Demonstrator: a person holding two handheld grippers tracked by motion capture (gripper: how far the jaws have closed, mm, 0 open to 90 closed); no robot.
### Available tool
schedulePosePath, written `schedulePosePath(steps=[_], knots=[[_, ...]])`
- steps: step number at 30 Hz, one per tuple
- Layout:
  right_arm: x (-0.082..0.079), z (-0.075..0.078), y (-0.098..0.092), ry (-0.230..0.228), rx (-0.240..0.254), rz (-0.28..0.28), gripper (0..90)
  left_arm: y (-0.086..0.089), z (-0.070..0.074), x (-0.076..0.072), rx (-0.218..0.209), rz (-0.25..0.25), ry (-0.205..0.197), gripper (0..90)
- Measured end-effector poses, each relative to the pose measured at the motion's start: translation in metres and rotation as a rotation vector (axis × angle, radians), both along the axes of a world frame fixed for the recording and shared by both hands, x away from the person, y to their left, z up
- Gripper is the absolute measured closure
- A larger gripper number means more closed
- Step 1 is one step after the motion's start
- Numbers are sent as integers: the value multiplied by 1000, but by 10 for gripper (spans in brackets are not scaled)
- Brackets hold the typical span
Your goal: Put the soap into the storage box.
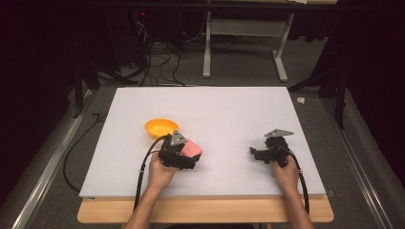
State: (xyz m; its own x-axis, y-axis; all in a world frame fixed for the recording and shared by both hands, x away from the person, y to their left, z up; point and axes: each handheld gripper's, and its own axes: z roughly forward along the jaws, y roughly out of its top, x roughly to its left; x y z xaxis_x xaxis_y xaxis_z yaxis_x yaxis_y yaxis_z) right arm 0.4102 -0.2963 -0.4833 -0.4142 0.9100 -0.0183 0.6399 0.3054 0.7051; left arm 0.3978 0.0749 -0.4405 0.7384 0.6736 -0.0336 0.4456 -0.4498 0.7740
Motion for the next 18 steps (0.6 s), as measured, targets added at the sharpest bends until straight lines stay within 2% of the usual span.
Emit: schedulePosePath(steps=[12, 18], knots=[[0, 0, 0, 1, -1, 1, 148, 19, 4, -12, -20, 33, -11, 137], [0, 0, 0, 0, -1, 0, 148, 28, 7, -18, -9, 65, -17, 137]])
